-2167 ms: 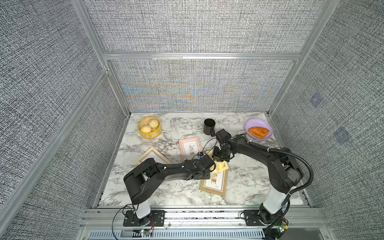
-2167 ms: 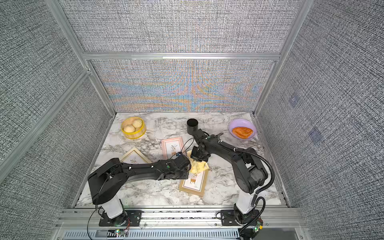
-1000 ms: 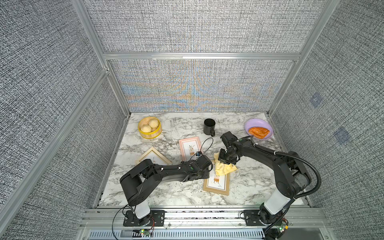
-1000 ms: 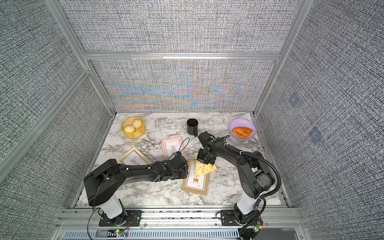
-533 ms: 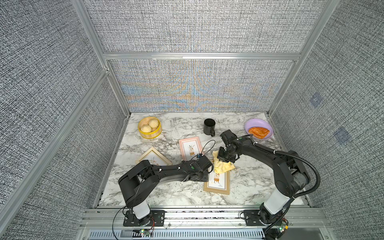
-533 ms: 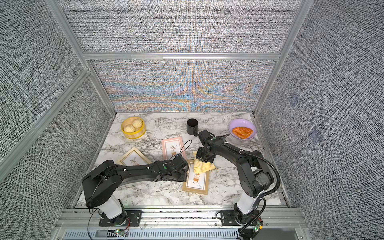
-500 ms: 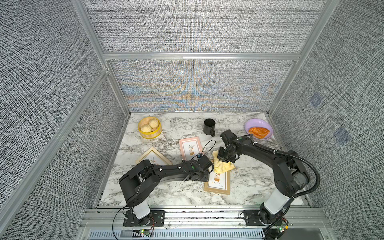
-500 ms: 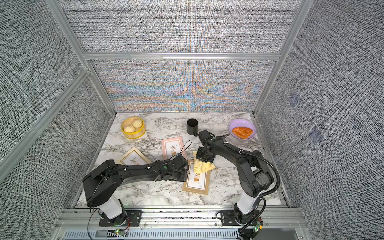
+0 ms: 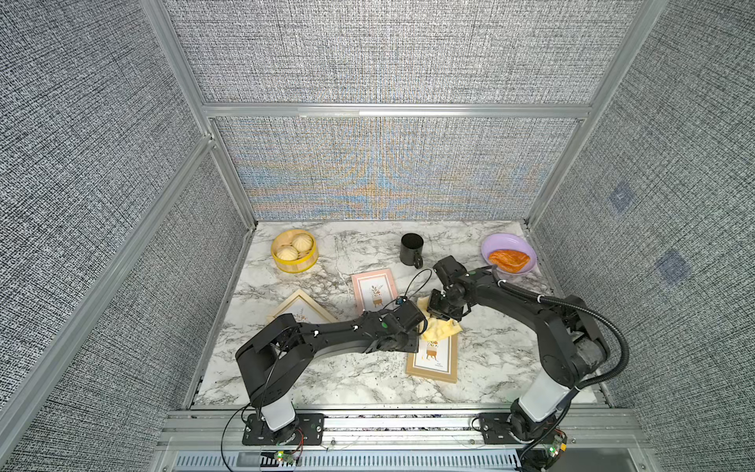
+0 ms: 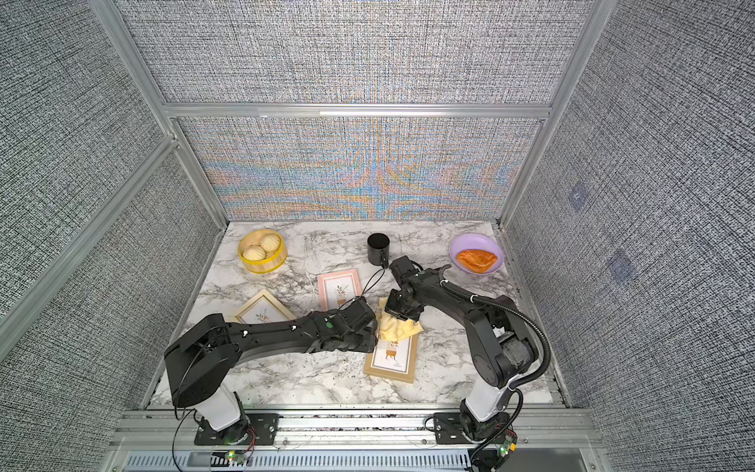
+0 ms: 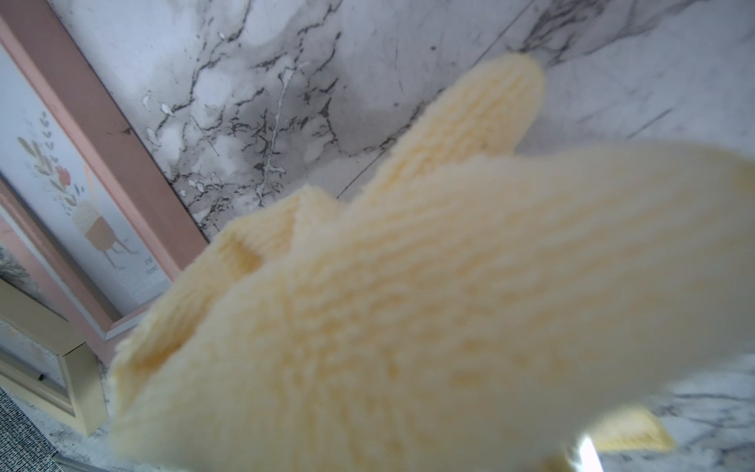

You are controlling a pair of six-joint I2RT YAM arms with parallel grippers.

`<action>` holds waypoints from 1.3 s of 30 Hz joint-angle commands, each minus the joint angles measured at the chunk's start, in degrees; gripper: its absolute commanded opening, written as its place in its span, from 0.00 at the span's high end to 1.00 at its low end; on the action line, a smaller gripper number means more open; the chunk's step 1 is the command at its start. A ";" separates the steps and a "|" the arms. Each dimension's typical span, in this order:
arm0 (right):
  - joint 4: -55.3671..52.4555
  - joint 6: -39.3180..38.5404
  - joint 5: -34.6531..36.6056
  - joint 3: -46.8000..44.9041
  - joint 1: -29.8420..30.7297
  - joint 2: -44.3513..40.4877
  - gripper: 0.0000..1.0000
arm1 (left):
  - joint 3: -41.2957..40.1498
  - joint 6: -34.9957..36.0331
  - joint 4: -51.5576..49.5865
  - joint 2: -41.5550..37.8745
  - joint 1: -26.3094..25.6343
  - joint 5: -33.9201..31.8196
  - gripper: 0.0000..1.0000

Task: Wipe the picture frame with a cloth
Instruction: Wipe the dirt from the picture frame.

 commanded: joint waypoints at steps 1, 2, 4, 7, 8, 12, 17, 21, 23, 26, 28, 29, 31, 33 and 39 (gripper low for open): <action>-0.50 0.50 0.18 -0.55 -0.79 -1.80 1.00 | 1.52 1.86 -1.83 1.60 -0.18 0.49 0.43; -0.80 0.50 0.24 -0.63 -1.08 -2.44 1.00 | 2.04 1.95 -2.35 2.50 -0.23 0.54 0.43; -0.97 0.41 0.33 -0.85 -1.42 -3.33 1.00 | 2.68 2.15 -2.69 3.98 -0.43 0.60 0.43; -1.18 0.03 0.29 -1.01 -1.87 -3.76 1.00 | 3.84 2.32 -3.57 5.83 -0.48 0.12 0.45; -1.19 -0.03 0.25 -0.97 -1.85 -3.57 1.00 | 4.20 2.54 -3.85 6.24 -0.52 -0.16 0.45; -0.03 0.15 0.01 -1.60 -1.83 -2.62 1.00 | 5.52 2.59 -4.63 7.51 -0.48 -1.40 0.49; 1.65 0.34 -0.63 -2.06 -1.60 -0.85 1.00 | 6.60 2.68 -4.63 9.05 -0.53 -1.39 0.57; 2.32 0.09 -1.15 -1.05 -0.95 1.01 1.00 | 6.65 2.67 -4.78 9.85 -0.51 -1.48 0.65; 2.66 -0.02 -1.57 -0.49 -0.63 2.13 1.00 | 6.34 2.61 -4.97 10.04 -0.52 -1.42 0.69; 2.36 -0.36 -1.86 0.34 -0.26 3.76 1.00 | 5.18 2.16 -5.07 10.00 -0.52 -1.54 0.74; 1.80 -0.79 -1.42 0.39 -0.40 4.10 1.00 | 4.41 1.97 -5.49 9.87 -0.51 -1.72 0.77; 1.27 -0.97 -1.04 0.24 -0.61 3.99 1.00 | 4.03 1.82 -5.50 9.75 -0.46 -1.75 0.79; 0.30 -1.45 -0.49 -0.40 -1.37 3.40 1.00 | 3.16 1.47 -5.75 9.40 -0.45 -2.21 0.82; -0.62 -1.84 -0.08 -1.84 -2.65 2.01 1.00 | 2.45 0.98 -6.01 9.08 -0.48 -2.46 0.85; -3.32 -3.60 0.92 -5.29 -6.52 -2.41 1.00 | 1.04 0.08 -6.18 8.43 -0.51 -2.68 0.89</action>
